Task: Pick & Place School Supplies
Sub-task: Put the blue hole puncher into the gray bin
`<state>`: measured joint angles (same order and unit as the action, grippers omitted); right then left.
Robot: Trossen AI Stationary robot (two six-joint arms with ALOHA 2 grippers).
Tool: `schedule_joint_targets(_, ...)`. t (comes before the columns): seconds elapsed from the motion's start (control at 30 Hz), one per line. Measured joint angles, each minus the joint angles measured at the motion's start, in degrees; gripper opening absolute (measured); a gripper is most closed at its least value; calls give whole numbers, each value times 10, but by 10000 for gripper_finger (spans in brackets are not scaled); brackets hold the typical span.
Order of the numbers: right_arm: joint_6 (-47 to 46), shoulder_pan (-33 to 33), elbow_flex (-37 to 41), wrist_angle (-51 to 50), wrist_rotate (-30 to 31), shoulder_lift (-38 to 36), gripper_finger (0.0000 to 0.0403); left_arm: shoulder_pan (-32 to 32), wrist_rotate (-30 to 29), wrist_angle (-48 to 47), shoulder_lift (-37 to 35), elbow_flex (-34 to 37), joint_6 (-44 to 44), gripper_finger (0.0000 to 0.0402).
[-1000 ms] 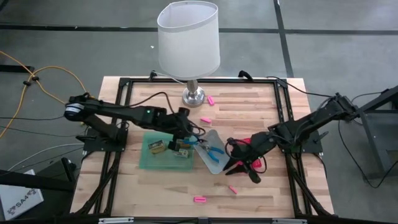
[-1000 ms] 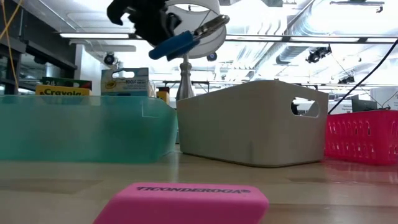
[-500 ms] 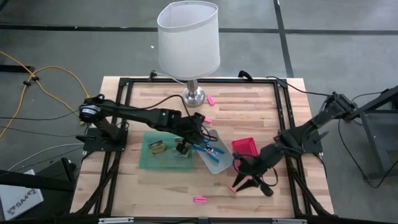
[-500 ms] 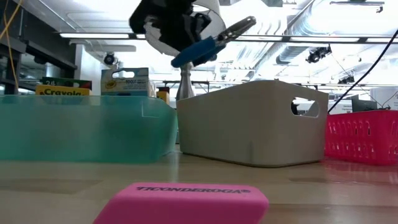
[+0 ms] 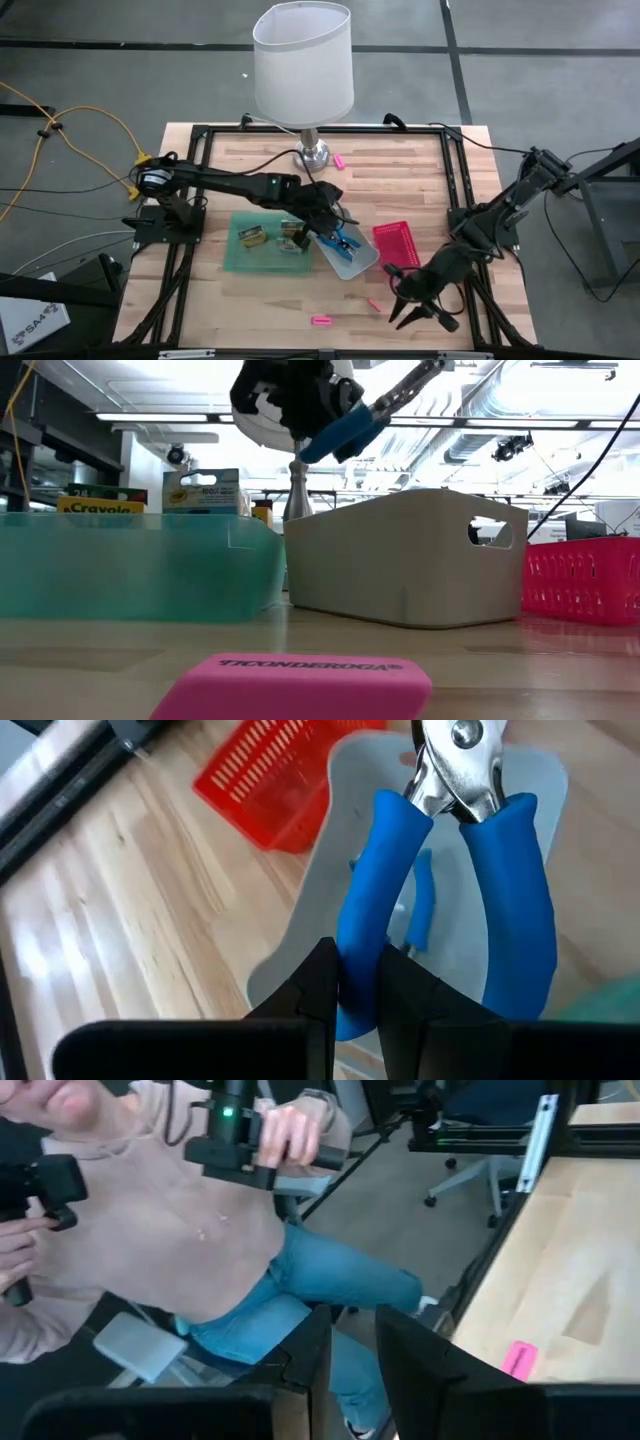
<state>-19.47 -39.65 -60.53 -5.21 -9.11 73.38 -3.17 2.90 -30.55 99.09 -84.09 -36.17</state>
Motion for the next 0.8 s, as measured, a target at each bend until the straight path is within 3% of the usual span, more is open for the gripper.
schedule_joint_targets(0.8,-3,-46,0,38,17,0,73,-5,30,93,86,1,-22,33)
